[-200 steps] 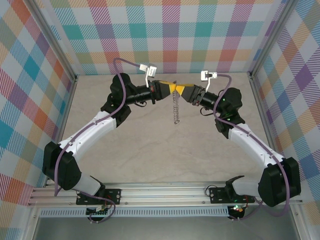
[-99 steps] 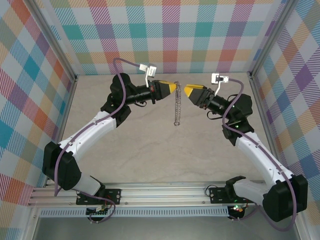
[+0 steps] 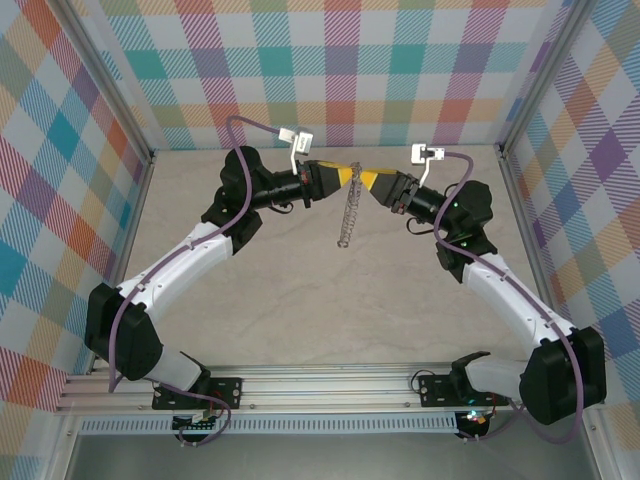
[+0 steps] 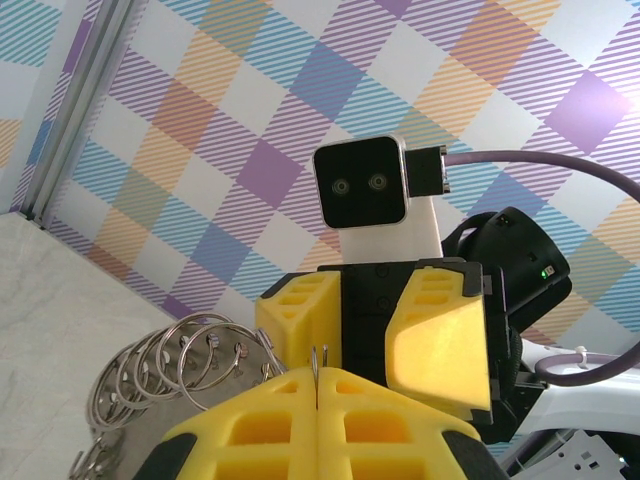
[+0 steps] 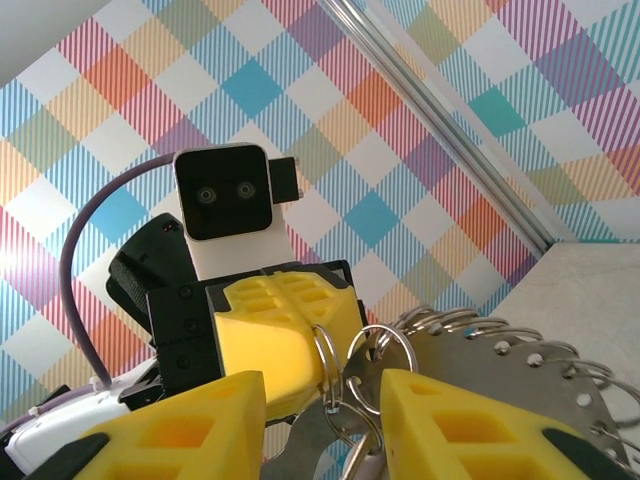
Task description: Put the keys on the keyring
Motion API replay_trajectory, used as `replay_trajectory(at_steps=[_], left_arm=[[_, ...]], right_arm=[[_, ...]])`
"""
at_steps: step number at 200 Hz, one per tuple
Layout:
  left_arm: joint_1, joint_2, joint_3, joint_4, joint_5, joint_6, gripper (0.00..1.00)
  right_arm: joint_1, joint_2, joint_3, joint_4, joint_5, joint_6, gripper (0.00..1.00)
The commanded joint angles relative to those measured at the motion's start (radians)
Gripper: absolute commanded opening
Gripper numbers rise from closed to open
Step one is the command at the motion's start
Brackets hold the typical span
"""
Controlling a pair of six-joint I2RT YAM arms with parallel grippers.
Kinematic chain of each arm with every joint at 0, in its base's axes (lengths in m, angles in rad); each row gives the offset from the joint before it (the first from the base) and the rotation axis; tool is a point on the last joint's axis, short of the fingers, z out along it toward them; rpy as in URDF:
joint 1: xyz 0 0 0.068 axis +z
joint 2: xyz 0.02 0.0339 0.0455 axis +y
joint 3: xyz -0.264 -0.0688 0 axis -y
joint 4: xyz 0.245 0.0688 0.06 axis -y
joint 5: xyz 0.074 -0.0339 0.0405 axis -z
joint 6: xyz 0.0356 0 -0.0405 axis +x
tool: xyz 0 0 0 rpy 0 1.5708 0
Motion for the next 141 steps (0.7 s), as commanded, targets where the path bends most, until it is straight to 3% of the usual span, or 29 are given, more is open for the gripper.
replay_trajectory(at_steps=[1,141], left_arm=[[-0.007,-0.039,-0.005,0.045,0.001,0.011,0.0],[-0.007,-0.048,-0.008,0.038,0.001,0.017,0.0]], right_arm=[[0.008,-0.006,0.041,0.064,-0.018,0.005,0.34],[0.034,0.019,0.066,0.035,-0.028,-0.018,0.33]])
